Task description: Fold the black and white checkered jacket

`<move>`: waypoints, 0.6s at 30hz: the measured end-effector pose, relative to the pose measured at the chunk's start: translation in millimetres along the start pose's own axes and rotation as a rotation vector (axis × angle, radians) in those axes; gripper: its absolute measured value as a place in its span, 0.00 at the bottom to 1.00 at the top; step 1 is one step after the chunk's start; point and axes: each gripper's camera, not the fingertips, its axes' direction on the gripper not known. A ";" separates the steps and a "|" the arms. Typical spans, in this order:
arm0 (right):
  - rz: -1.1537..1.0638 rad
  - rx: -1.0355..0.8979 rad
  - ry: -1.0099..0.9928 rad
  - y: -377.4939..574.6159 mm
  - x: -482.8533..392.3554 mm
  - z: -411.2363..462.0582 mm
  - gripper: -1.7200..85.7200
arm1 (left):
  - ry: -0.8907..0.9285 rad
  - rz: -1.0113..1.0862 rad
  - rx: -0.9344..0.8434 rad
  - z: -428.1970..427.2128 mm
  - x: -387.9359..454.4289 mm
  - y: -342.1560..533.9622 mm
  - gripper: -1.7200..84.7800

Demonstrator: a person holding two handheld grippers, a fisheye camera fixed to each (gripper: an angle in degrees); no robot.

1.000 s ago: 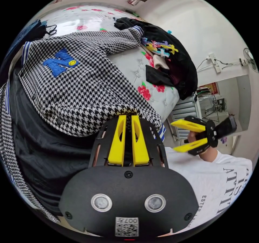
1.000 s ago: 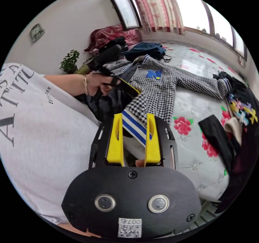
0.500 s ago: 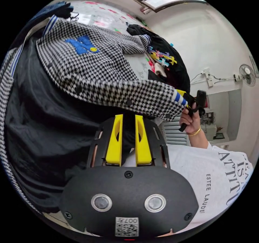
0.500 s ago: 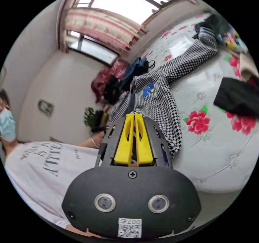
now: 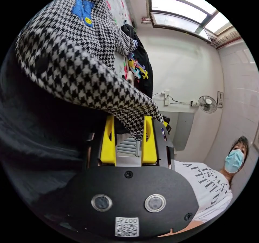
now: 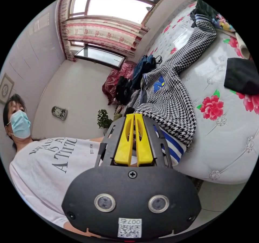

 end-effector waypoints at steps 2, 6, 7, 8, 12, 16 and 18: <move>0.013 0.028 -0.036 5.5 5.4 -6.4 0.02 | 0.055 0.023 0.036 -3.1 4.0 4.1 0.10; 0.042 0.069 -0.066 15.7 26.9 -14.2 0.02 | 0.032 0.109 0.074 -11.5 34.7 14.4 0.07; 0.047 0.069 -0.066 16.9 29.7 -13.6 0.02 | 0.011 0.115 0.063 -12.6 43.8 15.5 0.07; 0.045 0.064 -0.059 19.2 33.0 -11.6 0.02 | -0.003 0.119 0.043 -12.1 48.9 15.4 0.07; -0.100 -0.076 0.113 29.9 16.7 1.2 0.04 | -0.323 0.152 -0.192 3.3 86.0 21.5 0.07; -0.234 -0.310 0.446 56.7 17.6 28.4 0.07 | -0.709 0.116 -0.372 40.9 72.5 40.0 0.07; -0.222 -0.396 0.600 77.1 46.5 47.8 0.08 | -0.760 0.056 -0.386 58.7 54.3 43.5 0.07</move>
